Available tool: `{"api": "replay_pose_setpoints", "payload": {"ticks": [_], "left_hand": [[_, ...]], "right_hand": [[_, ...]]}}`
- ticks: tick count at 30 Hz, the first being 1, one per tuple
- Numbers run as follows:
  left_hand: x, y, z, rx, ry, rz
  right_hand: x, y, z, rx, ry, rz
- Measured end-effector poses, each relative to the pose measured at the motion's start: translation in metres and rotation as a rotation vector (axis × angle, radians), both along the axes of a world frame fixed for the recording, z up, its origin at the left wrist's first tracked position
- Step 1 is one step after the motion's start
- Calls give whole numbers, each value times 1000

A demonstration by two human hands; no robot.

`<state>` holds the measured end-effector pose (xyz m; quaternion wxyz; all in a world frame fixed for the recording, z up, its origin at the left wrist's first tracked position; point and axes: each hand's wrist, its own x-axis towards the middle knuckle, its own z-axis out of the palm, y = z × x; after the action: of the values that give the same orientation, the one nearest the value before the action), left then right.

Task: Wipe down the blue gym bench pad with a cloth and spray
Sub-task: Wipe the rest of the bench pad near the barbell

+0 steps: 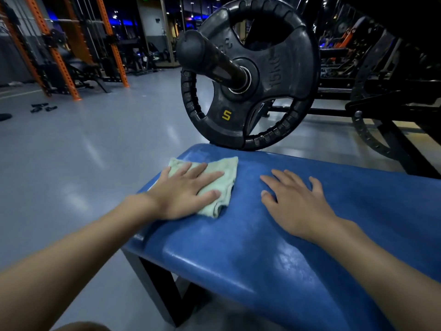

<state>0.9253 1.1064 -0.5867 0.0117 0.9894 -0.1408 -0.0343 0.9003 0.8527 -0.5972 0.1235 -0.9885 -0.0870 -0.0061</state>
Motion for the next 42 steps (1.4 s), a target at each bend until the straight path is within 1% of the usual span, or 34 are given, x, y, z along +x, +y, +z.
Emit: {"api": "replay_pose_setpoints", "payload": {"ticks": [4,6,8,13,21,24,28,30,32,34,36,39,42], "left_hand": [[82,-4,3,-58,-16,79],[102,-6,3,-88,-8,104],[103,-6,1,-103,-18,108],[56,6,1,-60,-10,89],[-88,51,-6,-17,-115,-20],[-102,56,-7,-29,-83,6],[-68,44,-2,-48,-36,77],[-36,40,-2,-41,-30,87],[2,34,-2,-50,-15,111],[38,25,-3,-84,-17,138],[69,15,-2,-110,-1,163],[96,-1,1,-106,33,212],[101,-15,4,-56,2,212]], "right_hand": [[2,0,-3,-29,-26,-3],[3,0,-4,-28,-39,-6],[3,-1,-5,-19,-50,-1],[1,-1,-3,3,-47,-2],[-5,-2,1,30,-24,8],[-8,-2,2,53,-33,10],[-2,-10,14,137,55,54],[2,-24,22,169,31,57],[5,-44,22,53,-41,3],[6,-60,14,-69,7,-77],[6,-66,5,-73,74,-116],[9,-65,2,-69,62,-110],[10,-66,0,-70,55,-106]]}}
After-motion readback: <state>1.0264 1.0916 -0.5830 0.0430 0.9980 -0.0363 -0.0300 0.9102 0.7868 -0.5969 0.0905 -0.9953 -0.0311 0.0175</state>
